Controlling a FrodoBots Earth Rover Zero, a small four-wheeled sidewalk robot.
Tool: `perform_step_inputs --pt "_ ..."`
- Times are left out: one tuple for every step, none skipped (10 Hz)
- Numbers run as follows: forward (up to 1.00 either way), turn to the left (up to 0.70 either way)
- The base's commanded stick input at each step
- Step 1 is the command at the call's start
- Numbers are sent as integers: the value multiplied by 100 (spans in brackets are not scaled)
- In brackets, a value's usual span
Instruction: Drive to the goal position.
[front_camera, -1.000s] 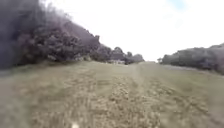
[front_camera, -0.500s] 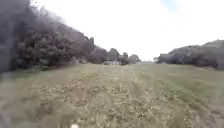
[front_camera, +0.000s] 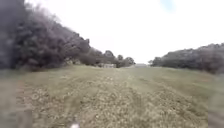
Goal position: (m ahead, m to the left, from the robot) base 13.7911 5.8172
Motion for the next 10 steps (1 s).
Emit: perform_step_inputs --pt "100 0" --pt "100 0" --pt "100 -11" --pt "100 -20" --pt "100 0" --pt "100 0" --pt "100 0" --pt "100 0" --pt "100 -7" --pt "100 -23"
